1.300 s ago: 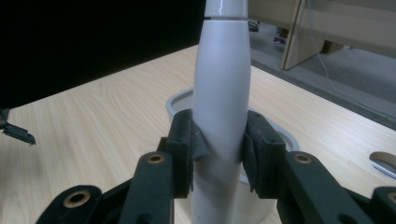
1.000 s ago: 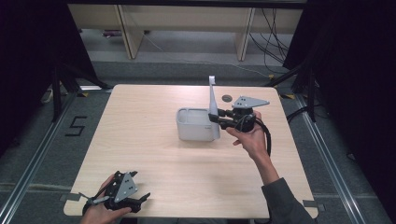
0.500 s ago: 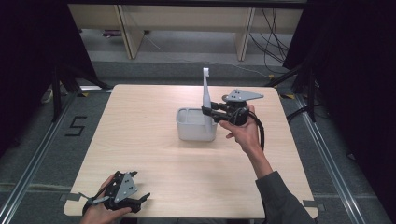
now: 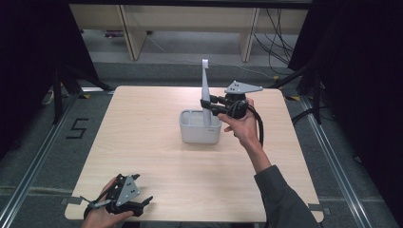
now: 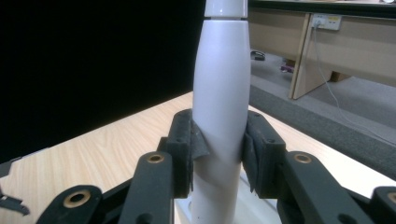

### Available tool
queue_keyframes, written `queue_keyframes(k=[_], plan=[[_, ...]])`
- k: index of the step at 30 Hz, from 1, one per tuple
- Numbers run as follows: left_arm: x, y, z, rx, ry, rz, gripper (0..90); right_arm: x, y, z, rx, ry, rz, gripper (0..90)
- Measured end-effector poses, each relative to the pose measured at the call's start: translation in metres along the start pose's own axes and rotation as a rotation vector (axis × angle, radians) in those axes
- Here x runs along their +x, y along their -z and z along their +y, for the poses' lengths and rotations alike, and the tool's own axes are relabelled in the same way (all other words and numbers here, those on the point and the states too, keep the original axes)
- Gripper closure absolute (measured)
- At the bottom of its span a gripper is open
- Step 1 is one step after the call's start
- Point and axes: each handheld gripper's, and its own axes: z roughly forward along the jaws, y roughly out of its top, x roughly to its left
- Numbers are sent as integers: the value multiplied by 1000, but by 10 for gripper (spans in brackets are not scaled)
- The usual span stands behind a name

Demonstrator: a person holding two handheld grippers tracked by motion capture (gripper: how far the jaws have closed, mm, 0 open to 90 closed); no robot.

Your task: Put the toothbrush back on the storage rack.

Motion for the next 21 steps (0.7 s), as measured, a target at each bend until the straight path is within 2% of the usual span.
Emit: queue_keyframes(k=[9, 13, 14, 17, 21], plan=[[0, -1, 0, -4, 1, 3, 151, -7, -15, 3, -5, -21, -13, 667], [0, 0, 0, 8, -5, -5, 152, -9, -20, 1, -12, -20, -24, 667], [-1, -1, 0, -6, 10, 3, 152, -11, -24, -1, -11, -24, -29, 667], [0, 0, 0, 4, -9, -1, 152, -12, -28, -4, -3, -29, -40, 667], [-1, 0, 0, 3, 1, -7, 152, -14, -34, -8, 2, -34, -40, 667]])
